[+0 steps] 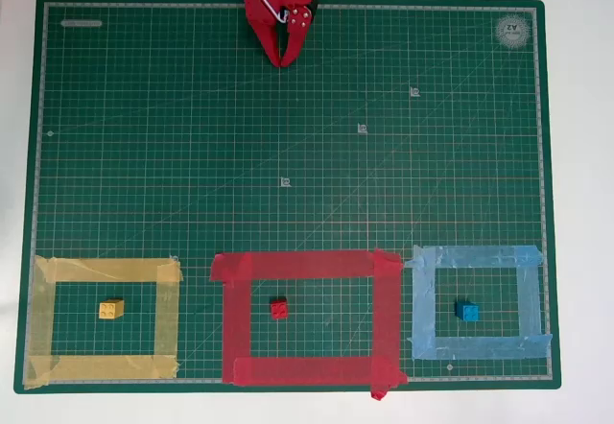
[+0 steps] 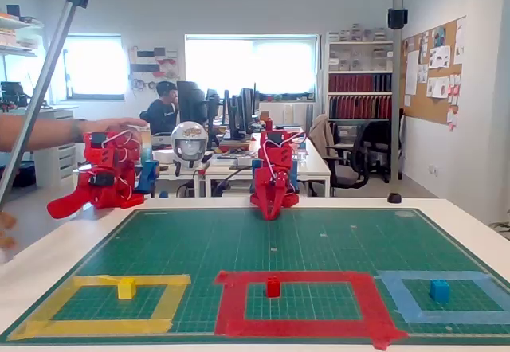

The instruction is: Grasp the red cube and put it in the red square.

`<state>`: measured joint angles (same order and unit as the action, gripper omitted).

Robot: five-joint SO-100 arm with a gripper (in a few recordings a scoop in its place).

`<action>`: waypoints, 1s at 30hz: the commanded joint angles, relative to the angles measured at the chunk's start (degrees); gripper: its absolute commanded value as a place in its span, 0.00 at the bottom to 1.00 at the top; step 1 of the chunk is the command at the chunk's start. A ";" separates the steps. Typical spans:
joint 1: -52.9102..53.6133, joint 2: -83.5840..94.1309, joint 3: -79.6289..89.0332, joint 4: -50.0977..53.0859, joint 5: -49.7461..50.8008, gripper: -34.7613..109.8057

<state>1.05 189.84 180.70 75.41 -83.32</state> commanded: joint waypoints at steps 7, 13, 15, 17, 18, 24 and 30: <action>1.05 2.11 0.35 0.62 -0.70 0.23; 1.05 2.11 0.35 0.62 -0.70 0.23; 1.05 2.11 0.35 0.62 -0.70 0.23; 1.05 2.11 0.35 0.62 -0.70 0.23; 1.05 2.11 0.35 0.62 -0.70 0.23; -0.35 1.85 0.35 0.70 -2.81 0.23; 0.18 1.67 0.35 0.79 -3.96 0.23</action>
<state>0.88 189.84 180.70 75.41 -85.87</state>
